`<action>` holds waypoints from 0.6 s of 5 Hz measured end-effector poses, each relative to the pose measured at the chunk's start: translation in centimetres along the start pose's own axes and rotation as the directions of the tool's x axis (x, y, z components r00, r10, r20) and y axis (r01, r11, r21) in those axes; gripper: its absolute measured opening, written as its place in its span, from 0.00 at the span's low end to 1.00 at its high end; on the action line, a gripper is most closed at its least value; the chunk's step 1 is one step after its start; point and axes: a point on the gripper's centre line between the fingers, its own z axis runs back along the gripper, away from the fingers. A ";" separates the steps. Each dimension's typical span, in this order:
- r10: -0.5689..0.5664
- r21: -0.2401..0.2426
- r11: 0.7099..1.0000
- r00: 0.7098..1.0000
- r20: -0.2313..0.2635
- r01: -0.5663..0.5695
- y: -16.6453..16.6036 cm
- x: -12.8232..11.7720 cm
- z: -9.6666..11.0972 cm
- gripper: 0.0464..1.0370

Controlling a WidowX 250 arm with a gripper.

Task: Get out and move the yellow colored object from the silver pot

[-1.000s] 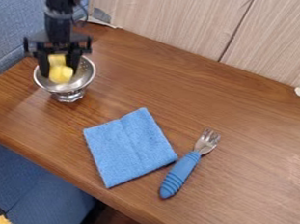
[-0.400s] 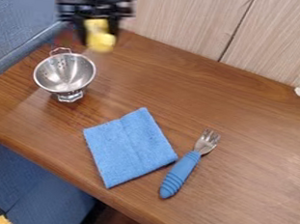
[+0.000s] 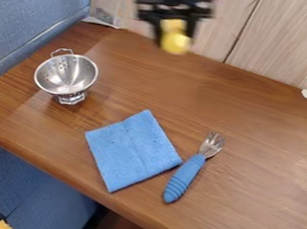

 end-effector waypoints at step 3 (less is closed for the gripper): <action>-0.162 0.069 0.985 0.987 0.012 0.161 -8.5 -3.7 -6.5 0.56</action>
